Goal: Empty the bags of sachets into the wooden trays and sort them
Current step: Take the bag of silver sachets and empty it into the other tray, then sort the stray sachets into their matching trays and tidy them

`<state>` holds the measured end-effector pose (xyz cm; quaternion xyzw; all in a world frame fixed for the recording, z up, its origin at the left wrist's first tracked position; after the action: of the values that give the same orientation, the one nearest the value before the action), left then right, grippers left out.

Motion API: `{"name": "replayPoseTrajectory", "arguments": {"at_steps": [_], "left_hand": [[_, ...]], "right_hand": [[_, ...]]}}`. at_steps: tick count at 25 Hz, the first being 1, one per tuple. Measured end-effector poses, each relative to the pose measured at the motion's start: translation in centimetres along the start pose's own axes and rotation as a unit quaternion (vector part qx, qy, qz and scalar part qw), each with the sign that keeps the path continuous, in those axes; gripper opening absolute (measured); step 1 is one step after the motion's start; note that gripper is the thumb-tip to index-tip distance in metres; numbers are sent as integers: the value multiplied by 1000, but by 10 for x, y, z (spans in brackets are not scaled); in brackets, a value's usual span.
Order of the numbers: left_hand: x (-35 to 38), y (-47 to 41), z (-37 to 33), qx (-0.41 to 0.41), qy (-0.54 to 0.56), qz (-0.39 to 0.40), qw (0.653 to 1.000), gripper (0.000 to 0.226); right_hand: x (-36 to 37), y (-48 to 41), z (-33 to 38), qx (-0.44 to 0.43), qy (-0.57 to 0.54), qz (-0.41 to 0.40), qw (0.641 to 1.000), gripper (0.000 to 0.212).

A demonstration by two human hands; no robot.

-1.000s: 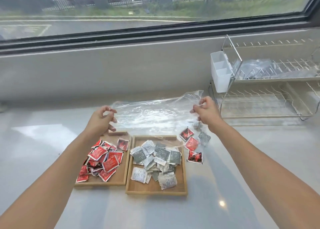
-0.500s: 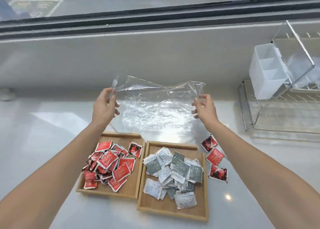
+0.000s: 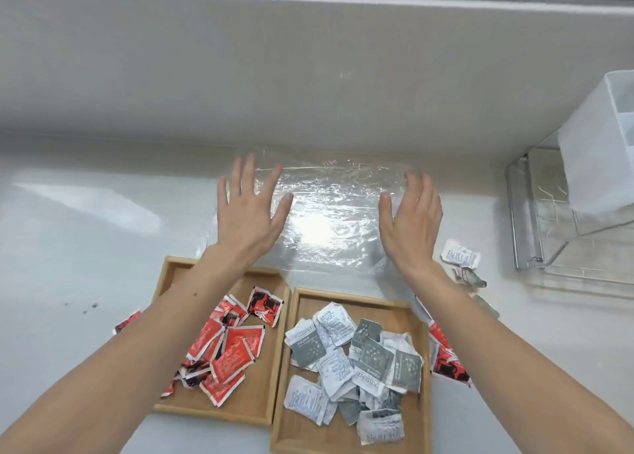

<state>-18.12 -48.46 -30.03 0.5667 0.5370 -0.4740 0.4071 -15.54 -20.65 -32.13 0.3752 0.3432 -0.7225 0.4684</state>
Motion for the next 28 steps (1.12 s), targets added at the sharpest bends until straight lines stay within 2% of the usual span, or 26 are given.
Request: {"name": "replayPoseTrajectory", "arguments": {"at_steps": [2,4,7,10,17,23,25,28], "left_hand": [[26,-5,-13,30,10,46,998,58],[51,-7,-23,62,16,90,994,60],[87,-11,-17,60,6,144,988,65],[111,-9,-2,53,-10,182,982,70],[122,-6,13,45,-5,176,983,71],[119,-10,10,64,-19,236,969,70],[106,-15,4,64,2,213,975,67],[74,-11,-23,92,72,137,984,60]], "right_hand": [[11,2,30,-120,81,23,989,57],[36,4,44,-184,136,99,968,63],[76,9,29,-196,191,207,939,70],[96,9,2,-180,205,258,927,74],[105,4,-20,-183,187,256,930,69],[103,3,-15,-177,176,317,915,68],[92,1,-9,-175,156,323,917,68],[51,9,-2,-167,86,262,947,66]]}}
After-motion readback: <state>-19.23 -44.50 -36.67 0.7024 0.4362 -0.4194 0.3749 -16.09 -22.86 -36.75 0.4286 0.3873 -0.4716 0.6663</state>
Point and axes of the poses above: each hand's wrist, its own y-axis away from the middle knuckle, its own x-axis out of the palm, z = x × y, the point moved 9 cm from there along -y, towards the middle knuckle, and after that the axes turned 2 degrees about y, right-handed, at the moved point
